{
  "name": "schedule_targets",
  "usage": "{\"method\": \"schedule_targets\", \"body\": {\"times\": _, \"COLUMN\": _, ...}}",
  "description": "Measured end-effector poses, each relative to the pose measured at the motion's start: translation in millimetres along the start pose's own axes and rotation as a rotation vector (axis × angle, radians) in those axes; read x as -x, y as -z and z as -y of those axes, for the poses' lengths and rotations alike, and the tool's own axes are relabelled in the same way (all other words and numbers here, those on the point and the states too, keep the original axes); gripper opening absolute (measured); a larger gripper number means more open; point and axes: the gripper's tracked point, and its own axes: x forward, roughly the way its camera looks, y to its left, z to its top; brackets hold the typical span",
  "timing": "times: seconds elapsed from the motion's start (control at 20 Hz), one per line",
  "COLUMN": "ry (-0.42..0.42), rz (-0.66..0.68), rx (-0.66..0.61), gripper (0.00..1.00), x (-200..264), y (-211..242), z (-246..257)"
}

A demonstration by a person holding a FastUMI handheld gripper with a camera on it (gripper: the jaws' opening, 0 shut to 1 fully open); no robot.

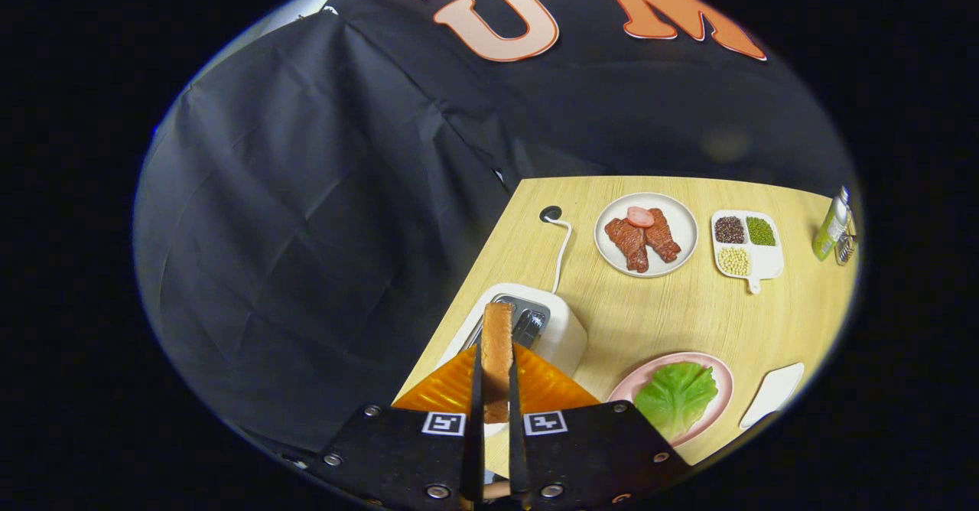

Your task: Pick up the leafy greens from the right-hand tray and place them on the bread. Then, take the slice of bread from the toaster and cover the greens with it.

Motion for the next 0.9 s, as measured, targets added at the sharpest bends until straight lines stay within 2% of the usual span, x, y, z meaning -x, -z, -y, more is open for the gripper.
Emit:
{"method": "schedule_targets", "body": {"times": 0.45, "ry": -0.018, "rz": 0.033, "rx": -0.036, "gripper": 0.13, "x": 33.2, "y": 16.2, "z": 31.8}}
{"method": "schedule_targets", "body": {"times": 0.9, "ry": -0.012, "rz": 0.034, "rx": -0.111, "gripper": 0.13, "x": 32.3, "y": 35.9, "z": 73.0}}
